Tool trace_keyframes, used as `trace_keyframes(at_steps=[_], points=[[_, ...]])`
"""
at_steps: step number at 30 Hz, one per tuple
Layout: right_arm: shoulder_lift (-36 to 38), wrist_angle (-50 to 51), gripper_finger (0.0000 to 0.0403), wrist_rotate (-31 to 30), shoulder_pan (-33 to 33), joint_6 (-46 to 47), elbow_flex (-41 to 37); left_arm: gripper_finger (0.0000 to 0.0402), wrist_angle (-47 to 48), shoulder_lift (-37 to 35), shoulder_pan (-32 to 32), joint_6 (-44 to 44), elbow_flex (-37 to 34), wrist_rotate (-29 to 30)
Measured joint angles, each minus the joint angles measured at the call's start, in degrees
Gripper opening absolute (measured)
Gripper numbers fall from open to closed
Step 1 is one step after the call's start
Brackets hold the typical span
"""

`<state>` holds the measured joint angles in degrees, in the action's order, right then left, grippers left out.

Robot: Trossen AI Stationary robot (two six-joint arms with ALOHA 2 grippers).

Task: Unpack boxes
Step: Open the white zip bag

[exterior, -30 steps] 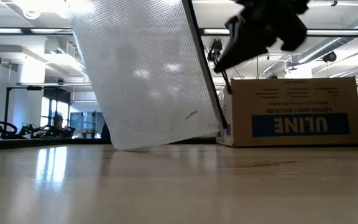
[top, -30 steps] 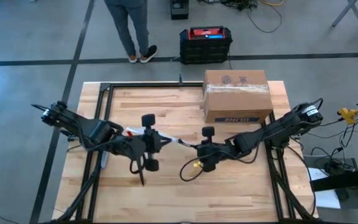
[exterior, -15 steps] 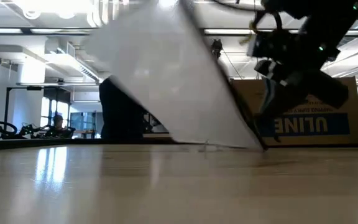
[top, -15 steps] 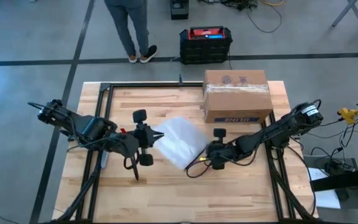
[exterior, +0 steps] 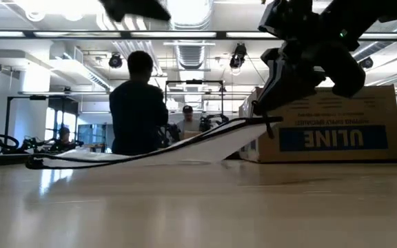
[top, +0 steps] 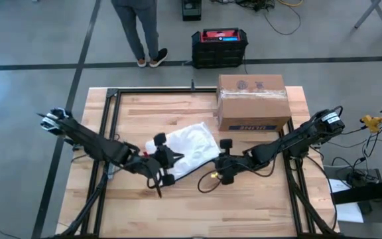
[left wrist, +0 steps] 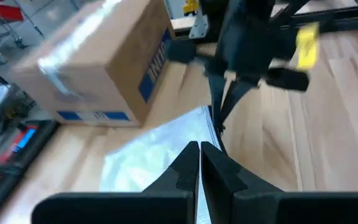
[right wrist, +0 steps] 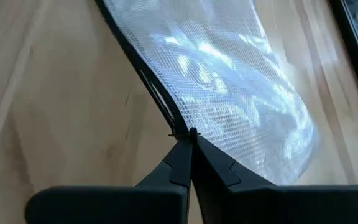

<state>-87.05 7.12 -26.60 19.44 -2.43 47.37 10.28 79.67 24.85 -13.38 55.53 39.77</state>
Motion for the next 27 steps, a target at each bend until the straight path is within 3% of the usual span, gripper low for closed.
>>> trace_keyframes(at_steps=[10,19,21,27], points=[[-0.8,-2.8,0.0000,0.1,0.0,3.0,0.0,0.0000,-30.8,8.0,-0.9,-14.2,-21.4,-5.0],[-3.9,-4.0,0.0000,0.2,-0.2,4.7,0.0,0.0000,-31.5,20.4,-0.1,-29.0,-23.2,-11.7],[-3.8,-1.8,0.0000,0.1,-0.2,5.6,0.0,0.0000,-32.4,22.9,0.3,-31.4,-22.9,-13.8],[-1.3,9.7,0.0000,-0.1,-0.2,8.4,0.0,0.0000,-32.3,25.0,2.4,-34.1,-22.7,-12.3]])
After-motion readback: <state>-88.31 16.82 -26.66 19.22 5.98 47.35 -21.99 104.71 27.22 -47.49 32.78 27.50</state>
